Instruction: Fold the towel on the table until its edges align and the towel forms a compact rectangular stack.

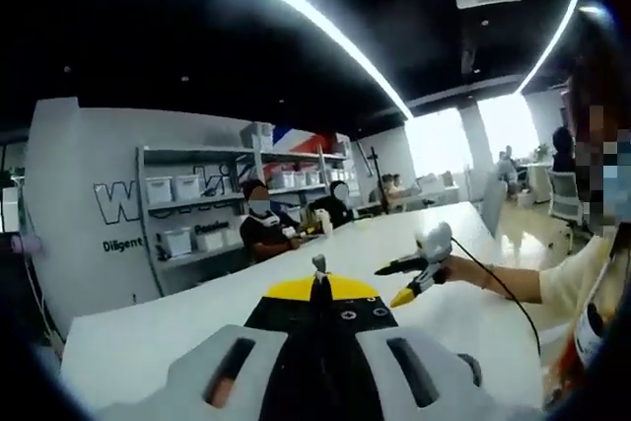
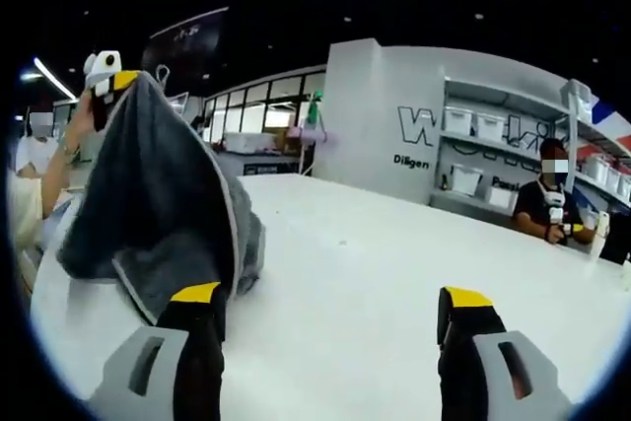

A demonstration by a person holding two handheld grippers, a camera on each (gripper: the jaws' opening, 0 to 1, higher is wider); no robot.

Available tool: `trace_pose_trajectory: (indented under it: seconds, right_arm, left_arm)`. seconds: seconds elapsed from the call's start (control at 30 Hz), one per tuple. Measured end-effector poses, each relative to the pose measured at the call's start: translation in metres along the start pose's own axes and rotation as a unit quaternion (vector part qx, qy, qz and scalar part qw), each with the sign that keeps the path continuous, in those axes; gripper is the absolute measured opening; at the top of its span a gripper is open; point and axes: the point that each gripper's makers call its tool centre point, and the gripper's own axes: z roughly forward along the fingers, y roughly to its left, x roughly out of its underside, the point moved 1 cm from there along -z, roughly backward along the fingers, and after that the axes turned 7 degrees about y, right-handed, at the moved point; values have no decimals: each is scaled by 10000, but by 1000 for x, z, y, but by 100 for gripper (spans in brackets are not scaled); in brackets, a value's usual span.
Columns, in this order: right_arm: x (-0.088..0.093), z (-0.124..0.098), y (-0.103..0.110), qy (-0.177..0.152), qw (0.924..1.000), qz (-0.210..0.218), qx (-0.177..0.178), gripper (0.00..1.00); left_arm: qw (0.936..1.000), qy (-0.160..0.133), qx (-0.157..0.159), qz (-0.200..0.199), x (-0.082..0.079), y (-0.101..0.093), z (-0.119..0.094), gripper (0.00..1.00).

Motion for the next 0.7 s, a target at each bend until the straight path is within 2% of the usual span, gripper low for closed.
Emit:
trace_pose_trajectory:
  seconds: [0.27,0.43,0.6,0.7]
  right_arm:
    - [0,1,-2,31,10000,-13,-5,90]
    - [3,2,0,77,10000,-34,-7,90]
    - [3,2,1,93,9999,-63,-32,90]
    - [3,3,-1,112,9999,-77,-23,90]
  left_arm:
    - [9994,-346,-46,-90,-34,12,-2,1]
    - [9991,-391,-148,83,-49,19,4,1]
    - [9982,-476,-323,146,-55,28,2,1]
    - [9974,-322,-578,290,-44,37,3,1]
